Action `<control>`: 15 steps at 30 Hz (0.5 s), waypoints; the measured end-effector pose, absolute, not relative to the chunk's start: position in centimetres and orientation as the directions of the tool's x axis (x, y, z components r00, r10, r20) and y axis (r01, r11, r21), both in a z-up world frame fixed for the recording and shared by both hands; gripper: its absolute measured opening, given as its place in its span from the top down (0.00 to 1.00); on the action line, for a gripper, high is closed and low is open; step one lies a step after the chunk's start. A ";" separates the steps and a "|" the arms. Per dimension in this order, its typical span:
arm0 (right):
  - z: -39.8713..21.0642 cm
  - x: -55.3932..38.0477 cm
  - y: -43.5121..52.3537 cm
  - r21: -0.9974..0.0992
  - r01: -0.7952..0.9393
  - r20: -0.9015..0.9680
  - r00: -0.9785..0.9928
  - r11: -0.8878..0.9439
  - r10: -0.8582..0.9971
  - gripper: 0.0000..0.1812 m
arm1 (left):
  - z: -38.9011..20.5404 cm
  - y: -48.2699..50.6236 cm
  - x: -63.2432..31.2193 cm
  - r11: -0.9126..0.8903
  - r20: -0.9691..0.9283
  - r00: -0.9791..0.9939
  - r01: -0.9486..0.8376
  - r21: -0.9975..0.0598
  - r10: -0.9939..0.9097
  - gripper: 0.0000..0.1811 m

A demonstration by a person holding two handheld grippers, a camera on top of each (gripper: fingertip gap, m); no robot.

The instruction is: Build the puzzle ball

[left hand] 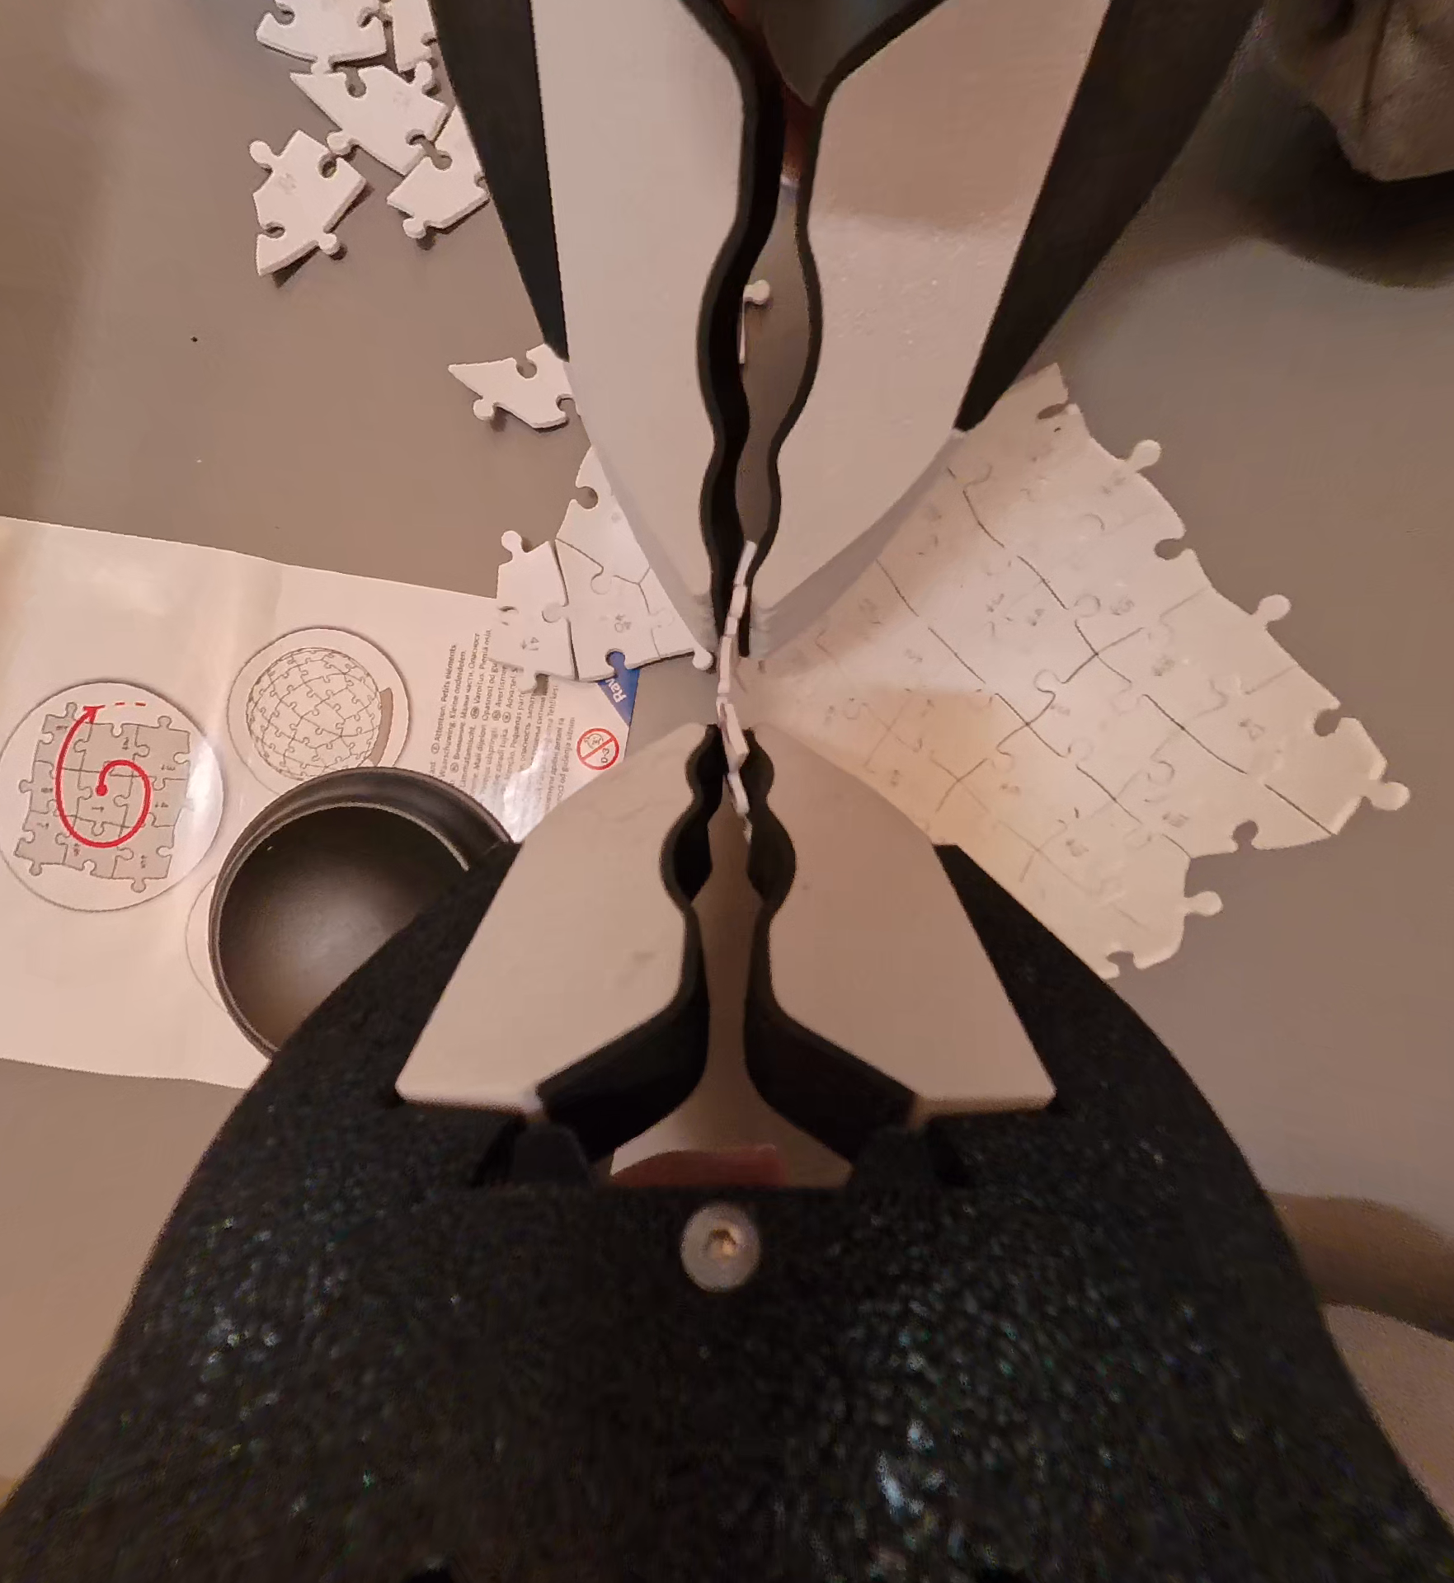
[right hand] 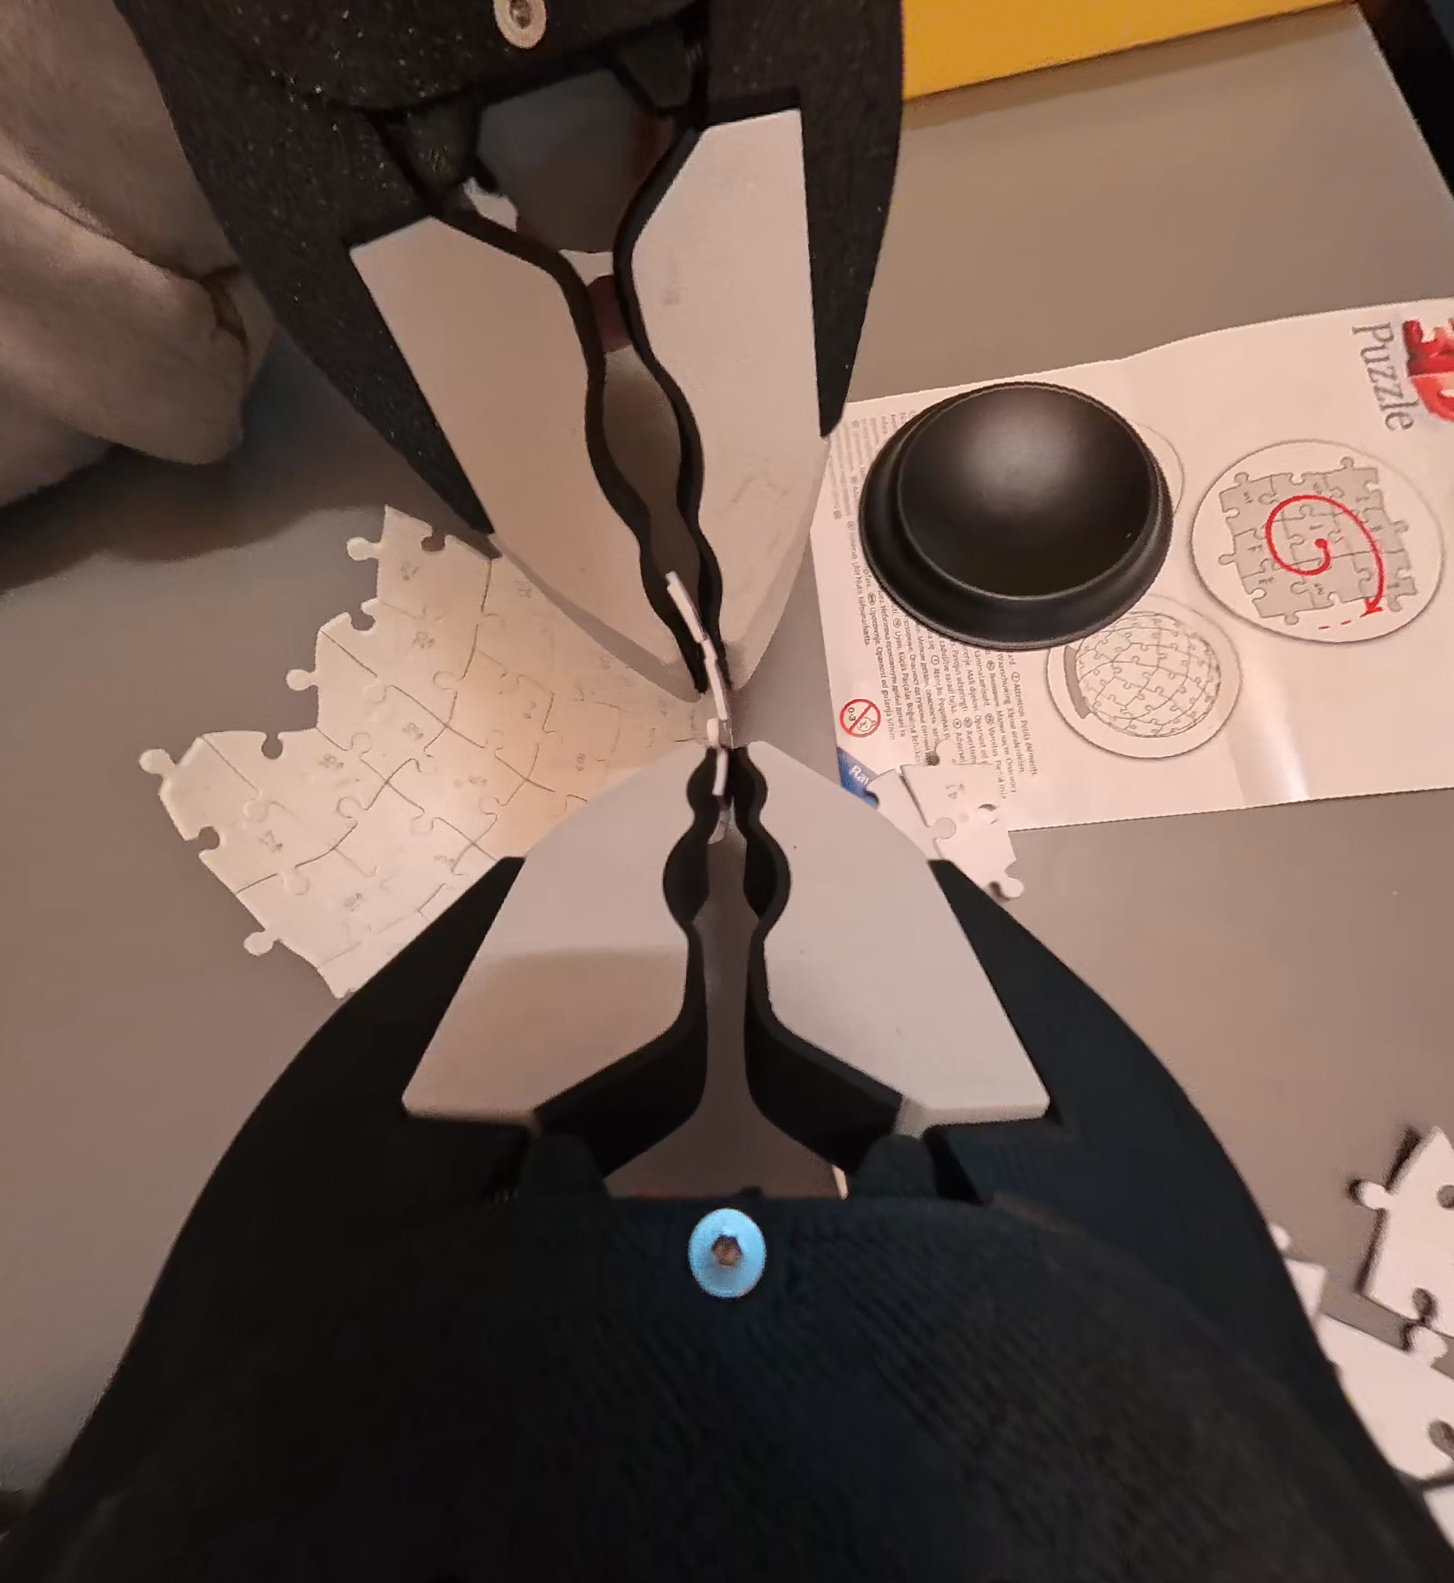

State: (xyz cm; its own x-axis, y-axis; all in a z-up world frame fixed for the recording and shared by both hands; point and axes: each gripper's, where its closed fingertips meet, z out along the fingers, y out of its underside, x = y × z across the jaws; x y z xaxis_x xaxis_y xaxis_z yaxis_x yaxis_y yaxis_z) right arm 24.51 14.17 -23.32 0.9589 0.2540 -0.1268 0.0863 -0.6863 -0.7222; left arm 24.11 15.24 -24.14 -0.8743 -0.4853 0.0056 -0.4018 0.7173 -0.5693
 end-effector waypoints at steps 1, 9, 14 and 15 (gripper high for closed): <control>-23.3 24.5 14.1 -0.724 0.075 -0.139 0.958 -0.685 0.252 0.99 | -24.1 15.2 24.1 0.718 0.005 -0.875 -0.400 -0.570 -0.483 0.98; -22.6 24.7 14.0 -0.748 0.093 -0.107 0.960 -0.657 0.258 0.92 | -23.9 15.1 24.2 0.709 0.002 -0.873 -0.397 -0.583 -0.487 0.99; -22.4 24.8 14.1 -0.746 0.145 -0.047 0.962 -0.650 0.268 0.98 | -24.0 15.2 24.4 0.707 -0.003 -0.869 -0.402 -0.582 -0.496 0.99; -22.4 24.9 14.2 -0.744 0.140 -0.045 0.965 -0.653 0.258 0.98 | -24.0 15.2 24.5 0.708 -0.006 -0.868 -0.401 -0.581 -0.496 0.99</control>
